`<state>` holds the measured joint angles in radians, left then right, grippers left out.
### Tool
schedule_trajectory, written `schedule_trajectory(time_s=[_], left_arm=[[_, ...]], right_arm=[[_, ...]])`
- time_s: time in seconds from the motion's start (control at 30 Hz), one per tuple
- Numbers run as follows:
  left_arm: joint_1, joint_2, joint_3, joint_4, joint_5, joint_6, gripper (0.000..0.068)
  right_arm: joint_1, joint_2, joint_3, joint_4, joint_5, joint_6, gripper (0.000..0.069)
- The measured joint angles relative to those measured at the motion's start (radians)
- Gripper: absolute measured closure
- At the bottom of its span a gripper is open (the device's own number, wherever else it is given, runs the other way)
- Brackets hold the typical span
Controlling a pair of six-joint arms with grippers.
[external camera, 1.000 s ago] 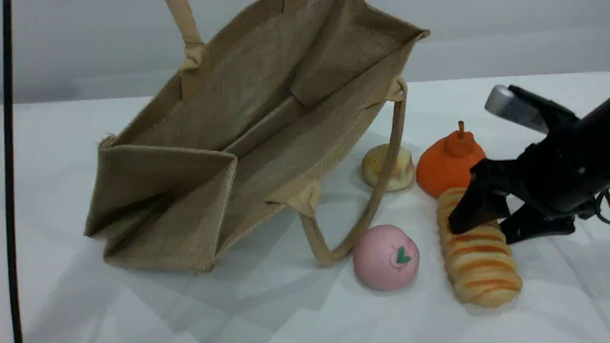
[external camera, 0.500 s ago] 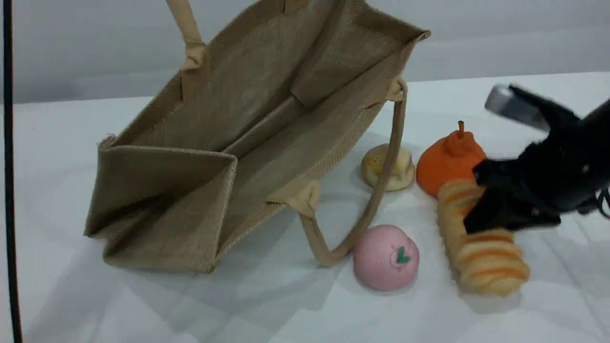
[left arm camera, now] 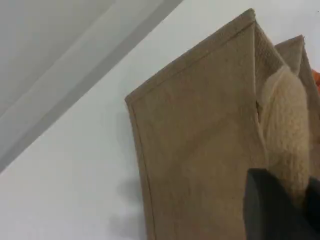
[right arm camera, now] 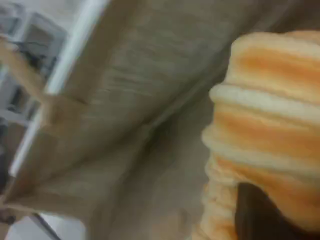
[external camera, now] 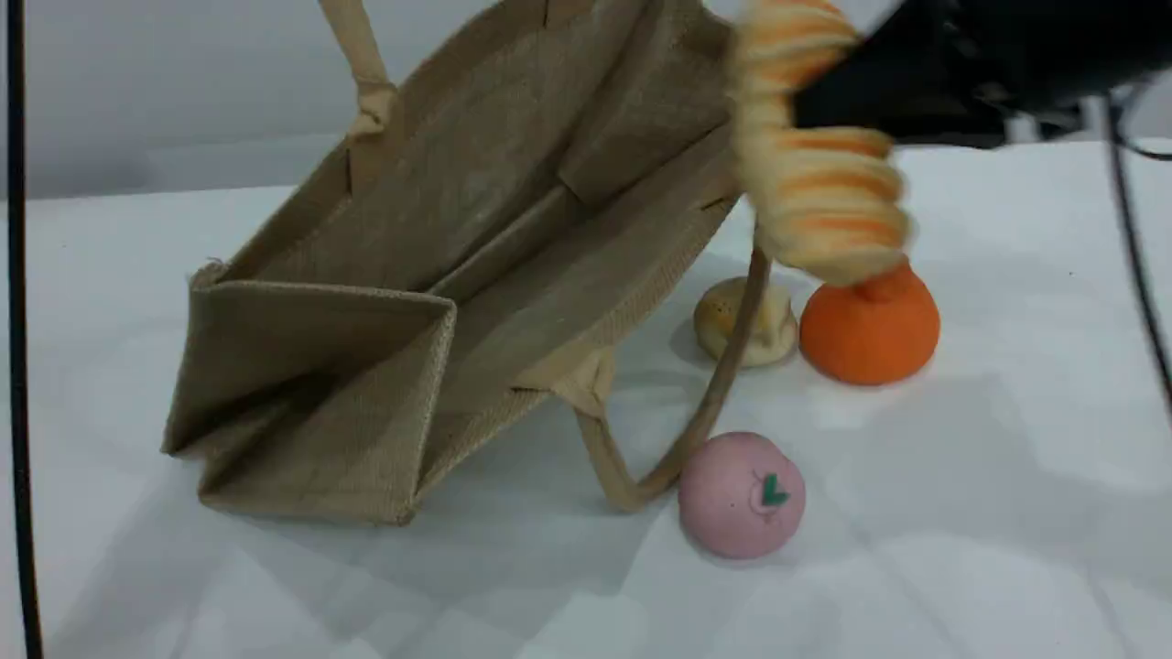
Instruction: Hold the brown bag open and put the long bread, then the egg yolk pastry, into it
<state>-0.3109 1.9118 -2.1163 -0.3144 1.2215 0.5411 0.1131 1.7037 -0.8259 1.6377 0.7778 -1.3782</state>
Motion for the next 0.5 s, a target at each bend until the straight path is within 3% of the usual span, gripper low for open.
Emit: schedule_trajectory(time_s=[0.13,0.27,0.5], left_arm=[[0.0,0.0,0.0,-0.001,0.0,0.0,0.0588],[0.0,0.0,0.0,-0.002,0.0,0.0,0.0588],[-0.001,-0.001,0.0,-0.008,0.0,0.0,0.0588]], right_arm=[[0.107,0.052,-0.075,0.096,-0.008,-0.01,0.0588],[0.195,0.122,-0.171,0.085,-0.056,0.076,0.0593],[0.232,0.243,-0.289,0.086,-0.115,0.177,0.0594]])
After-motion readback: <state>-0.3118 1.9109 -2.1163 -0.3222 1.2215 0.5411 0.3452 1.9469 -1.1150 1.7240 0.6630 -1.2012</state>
